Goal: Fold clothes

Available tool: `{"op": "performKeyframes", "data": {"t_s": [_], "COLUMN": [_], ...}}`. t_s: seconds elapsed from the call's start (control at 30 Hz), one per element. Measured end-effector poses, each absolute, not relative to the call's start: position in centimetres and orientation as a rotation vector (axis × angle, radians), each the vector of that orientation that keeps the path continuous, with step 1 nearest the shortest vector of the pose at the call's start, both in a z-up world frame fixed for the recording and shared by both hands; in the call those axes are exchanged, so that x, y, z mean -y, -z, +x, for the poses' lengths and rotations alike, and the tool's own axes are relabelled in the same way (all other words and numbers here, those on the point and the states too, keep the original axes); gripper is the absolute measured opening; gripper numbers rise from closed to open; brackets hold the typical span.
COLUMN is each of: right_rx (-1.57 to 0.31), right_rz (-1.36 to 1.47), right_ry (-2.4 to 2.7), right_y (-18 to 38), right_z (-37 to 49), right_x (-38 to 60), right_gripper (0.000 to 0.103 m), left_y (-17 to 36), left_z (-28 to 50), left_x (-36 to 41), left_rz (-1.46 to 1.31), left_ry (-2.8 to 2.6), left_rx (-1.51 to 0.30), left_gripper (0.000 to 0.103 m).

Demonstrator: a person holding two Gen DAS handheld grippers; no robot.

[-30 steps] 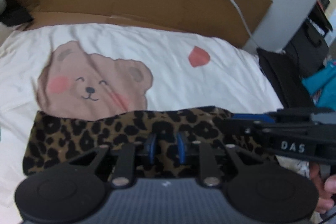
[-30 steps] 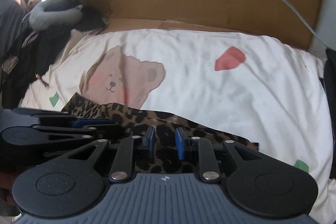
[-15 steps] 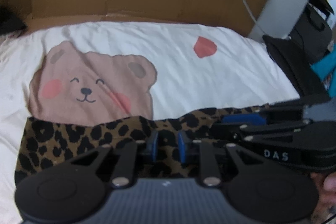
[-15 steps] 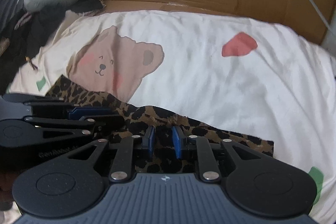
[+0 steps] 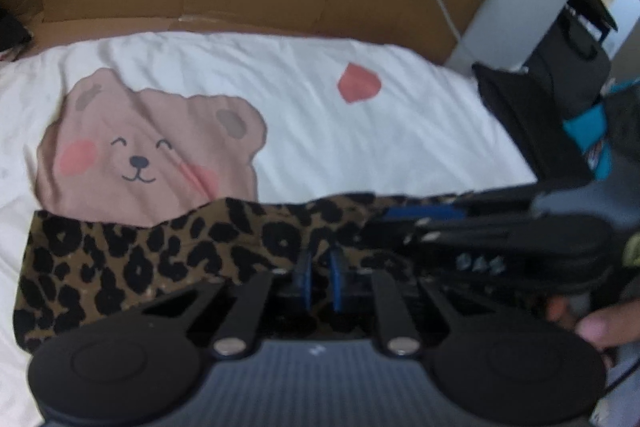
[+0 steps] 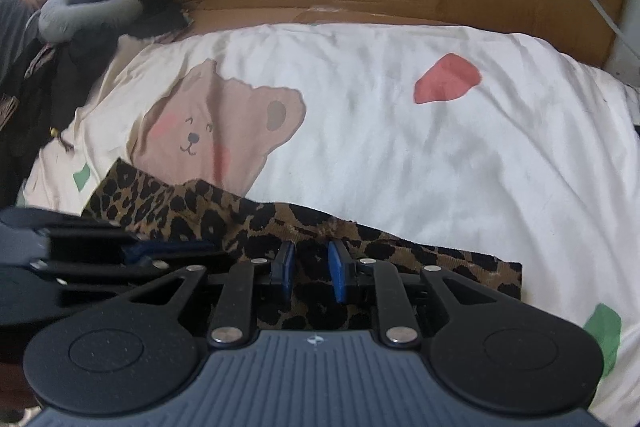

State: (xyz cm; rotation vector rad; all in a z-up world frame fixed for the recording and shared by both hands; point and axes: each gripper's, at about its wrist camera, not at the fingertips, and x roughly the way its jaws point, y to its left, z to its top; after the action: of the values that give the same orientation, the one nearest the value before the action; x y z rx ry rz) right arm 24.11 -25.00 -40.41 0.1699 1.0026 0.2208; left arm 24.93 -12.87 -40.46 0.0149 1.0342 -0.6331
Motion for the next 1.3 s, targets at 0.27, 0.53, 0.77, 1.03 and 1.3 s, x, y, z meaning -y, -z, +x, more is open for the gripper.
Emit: {"op": "performKeyframes", "data": {"t_s": [0.27,0.53,0.77,1.03,1.3], "right_rx": [-0.93,-0.982,-1.022,-1.047,-1.055], "right_rz": [0.086,0.027,0.045,0.034,0.071], "right_ry": [-0.249,-0.248,-0.184,-0.108,-0.02], "right_y": [38.1,40.8,41.5,41.7,40.7], "right_z": [20.1,15.6,12.2,10.1,10.1], "right_x": [23.4,24.3,27.0,29.1,30.0], "right_gripper": [0.029,0.034,0.038,0.043,0.05], "left_y": [40.9,41.0,41.0,41.1,39.8], "left_z": [25.0,25.0,25.1,25.1,25.3], "left_x": [12.5,12.3,12.3,12.5,12.2], "left_rz": [0.006,0.017,0.022,0.032,0.007], "left_ry": [0.642,0.66,0.669,0.674,0.667], "left_rx": [-1.04,-1.031,-1.036,-1.031,-1.025], "left_gripper": [0.012,0.012,0.012,0.011,0.011]}}
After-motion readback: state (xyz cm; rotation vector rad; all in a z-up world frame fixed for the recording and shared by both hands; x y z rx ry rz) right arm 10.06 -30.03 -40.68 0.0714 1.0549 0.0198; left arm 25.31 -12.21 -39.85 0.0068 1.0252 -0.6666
